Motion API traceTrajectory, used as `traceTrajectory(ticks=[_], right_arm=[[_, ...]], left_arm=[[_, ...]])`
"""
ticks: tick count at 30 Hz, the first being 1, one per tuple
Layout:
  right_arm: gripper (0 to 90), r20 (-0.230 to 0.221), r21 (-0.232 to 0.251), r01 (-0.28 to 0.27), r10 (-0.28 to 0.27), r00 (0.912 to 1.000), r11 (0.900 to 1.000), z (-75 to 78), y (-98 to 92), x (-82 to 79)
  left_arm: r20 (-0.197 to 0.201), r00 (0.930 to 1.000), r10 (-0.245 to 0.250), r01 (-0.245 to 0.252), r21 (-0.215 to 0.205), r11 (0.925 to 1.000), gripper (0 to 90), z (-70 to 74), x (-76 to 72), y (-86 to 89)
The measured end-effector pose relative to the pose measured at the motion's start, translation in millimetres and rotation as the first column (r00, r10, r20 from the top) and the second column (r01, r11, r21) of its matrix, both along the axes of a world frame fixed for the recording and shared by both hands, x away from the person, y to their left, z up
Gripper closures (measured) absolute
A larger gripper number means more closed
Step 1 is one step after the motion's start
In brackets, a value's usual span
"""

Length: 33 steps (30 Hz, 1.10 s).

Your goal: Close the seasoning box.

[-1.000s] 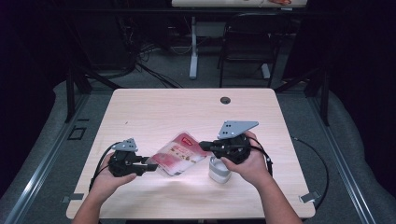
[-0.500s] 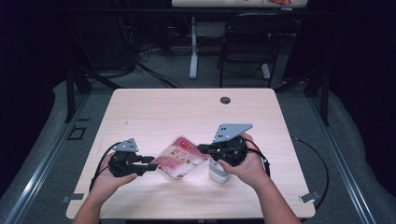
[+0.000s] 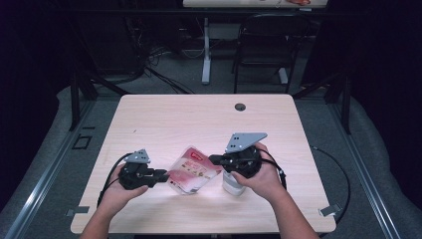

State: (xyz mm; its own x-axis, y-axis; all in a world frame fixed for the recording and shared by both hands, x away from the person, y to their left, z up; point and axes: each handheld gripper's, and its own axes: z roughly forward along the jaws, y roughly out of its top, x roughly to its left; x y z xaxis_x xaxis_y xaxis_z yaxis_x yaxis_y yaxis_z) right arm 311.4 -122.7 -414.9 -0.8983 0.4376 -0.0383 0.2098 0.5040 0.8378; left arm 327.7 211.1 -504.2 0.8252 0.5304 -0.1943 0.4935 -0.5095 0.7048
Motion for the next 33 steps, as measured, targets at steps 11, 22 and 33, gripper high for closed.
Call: traceTrajectory(ticks=[11,22,33], right_arm=[[90.0,-0.007,-0.002,-0.004,0.004,1.0000,1.000,-1.5,3.4,-0.1],[89.1,-0.020,0.020,-0.011,0.012,0.9997,1.000,-2.3,4.8,-0.6],[86.5,-0.034,0.045,-0.037,0.038,0.9987,0.998,-2.0,10.8,-1.8]], left_arm=[[-0.008,0.9999,-0.011,0.011,0.020,0.9997,74.1,-5.1,0.1,-2.2],[-0.011,0.9996,-0.027,0.026,-0.011,0.9996,67.8,-2.1,-3.0,-0.8],[0.022,0.9993,-0.032,0.033,-0.054,0.9980,64.0,9.2,-9.0,2.2]])
